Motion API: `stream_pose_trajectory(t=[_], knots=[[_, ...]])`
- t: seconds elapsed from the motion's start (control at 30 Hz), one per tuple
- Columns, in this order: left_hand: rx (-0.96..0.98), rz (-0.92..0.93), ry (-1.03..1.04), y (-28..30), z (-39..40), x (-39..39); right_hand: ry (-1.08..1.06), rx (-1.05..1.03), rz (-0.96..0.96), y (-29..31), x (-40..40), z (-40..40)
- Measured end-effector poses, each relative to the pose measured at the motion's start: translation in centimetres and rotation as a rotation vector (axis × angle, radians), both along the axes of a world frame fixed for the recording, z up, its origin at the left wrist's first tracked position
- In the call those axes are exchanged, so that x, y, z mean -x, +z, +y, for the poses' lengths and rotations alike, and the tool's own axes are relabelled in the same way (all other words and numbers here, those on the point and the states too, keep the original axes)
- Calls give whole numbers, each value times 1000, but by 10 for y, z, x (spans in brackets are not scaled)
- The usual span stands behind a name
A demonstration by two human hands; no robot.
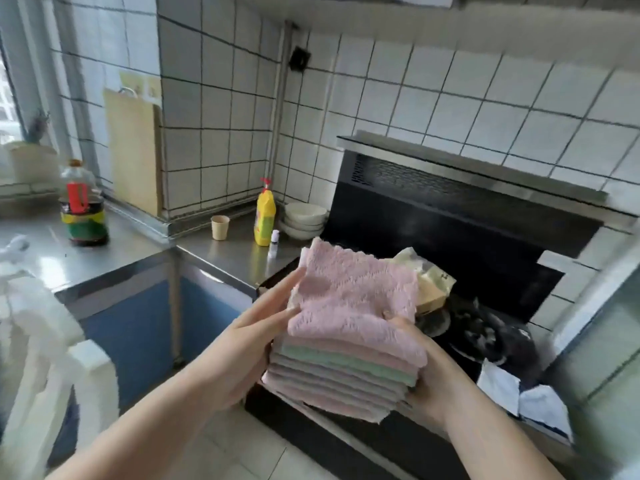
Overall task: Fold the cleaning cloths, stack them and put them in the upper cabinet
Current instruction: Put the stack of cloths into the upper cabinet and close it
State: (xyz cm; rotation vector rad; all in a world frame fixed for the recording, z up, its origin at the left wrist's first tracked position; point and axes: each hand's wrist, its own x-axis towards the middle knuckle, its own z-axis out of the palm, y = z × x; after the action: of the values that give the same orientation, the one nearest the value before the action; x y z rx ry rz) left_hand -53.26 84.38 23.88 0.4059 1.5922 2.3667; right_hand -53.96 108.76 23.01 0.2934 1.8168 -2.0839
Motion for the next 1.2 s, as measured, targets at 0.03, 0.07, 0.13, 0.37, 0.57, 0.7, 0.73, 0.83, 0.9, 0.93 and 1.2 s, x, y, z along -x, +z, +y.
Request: stream_pose_trajectory(t=[0.03,0.07,0.13,0.37,0.57,0.7,0.73,0.83,0.9,0.93,1.2], knots=[[21,25,-19,8,9,13,-25,-9,10,7,10,9],[43,53,-48,15,17,26,-55,-22,34,17,17,16],[56,93,-91,32,33,53,-101,-34,79,39,34,26],[50,344,-181,94,80,155,-256,117,480,124,90,44],[-2,450,-192,143,123,221,-407,5,931,163,126,52],[-24,427,-242,165,156,258,-572,-204,1069,175,156,84],[-27,428,-252,170,164,266,-591,-236,1082,179,161,91],[-40,459,-274,187,190,289,-581,-330,1109,194,181,114],[-39,476,-277,200,206,302,-556,-378,1095,206,193,131],[-25,491,-276,206,214,306,-545,-411,1073,212,197,140],[40,690,-149,278,290,348,-526,-547,1218,281,247,218]])
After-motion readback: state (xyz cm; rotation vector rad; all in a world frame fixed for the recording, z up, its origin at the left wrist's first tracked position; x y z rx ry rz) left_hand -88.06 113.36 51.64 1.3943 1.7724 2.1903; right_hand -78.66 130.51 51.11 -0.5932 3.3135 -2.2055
